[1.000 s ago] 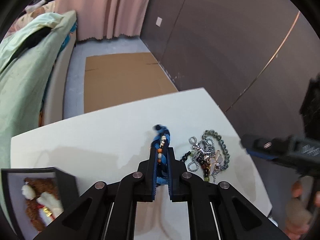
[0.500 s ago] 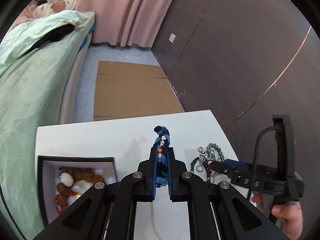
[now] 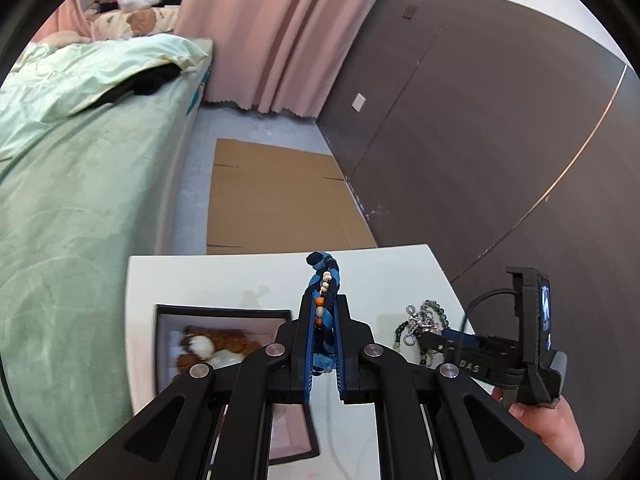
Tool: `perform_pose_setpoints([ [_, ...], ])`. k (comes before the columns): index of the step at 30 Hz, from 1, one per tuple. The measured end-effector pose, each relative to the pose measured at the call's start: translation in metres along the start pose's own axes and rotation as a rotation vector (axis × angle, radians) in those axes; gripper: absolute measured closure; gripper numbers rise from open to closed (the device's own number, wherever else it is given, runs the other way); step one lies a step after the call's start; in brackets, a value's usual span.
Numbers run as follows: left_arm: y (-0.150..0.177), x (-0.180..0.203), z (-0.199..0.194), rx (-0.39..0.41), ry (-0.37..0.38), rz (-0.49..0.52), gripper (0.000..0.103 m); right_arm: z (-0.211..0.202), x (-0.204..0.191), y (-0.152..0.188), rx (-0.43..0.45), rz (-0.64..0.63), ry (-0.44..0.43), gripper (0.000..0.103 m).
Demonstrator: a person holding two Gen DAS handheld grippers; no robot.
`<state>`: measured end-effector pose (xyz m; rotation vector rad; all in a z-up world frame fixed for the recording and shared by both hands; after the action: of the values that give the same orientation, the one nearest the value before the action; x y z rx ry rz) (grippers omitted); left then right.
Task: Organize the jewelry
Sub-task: 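Carry the blue bracelet into the box while the right gripper grasps the butterfly pendant chain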
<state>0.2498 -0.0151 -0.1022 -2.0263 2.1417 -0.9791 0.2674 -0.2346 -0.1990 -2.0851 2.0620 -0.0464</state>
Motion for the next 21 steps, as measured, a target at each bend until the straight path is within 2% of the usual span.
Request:
perform_pose_setpoints([
  [7, 0.007, -0.021, -0.016, 0.011, -0.018, -0.026, 0.094, -0.019, 0.006, 0.007, 0.049, 0.038, -0.077, 0.063],
  [13, 0.016, -0.034, -0.02, -0.001, -0.044, -0.035, 0.094, -0.032, 0.006, 0.013, 0.08, 0.089, -0.211, 0.063],
  [17, 0.021, -0.04, -0.021, -0.009, -0.055, -0.037, 0.094, -0.048, 0.002, 0.014, 0.141, 0.108, -0.294, 0.063],
  [21, 0.027, -0.048, -0.017, -0.037, -0.061, -0.042, 0.094, -0.06, -0.005, 0.013, 0.197, 0.13, -0.423, 0.063],
])
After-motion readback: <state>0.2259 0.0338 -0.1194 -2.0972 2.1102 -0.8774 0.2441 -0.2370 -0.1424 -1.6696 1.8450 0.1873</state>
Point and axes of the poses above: each gripper's, at about its wrist camera, not at the fingertips, and z roughly the way its jaws point, x to its right, y to its underside, the point moved 9 cm from there along z, roughly the way its jaws point, and after that the axes turned 13 degrees about -x, right-handed, at the moved point
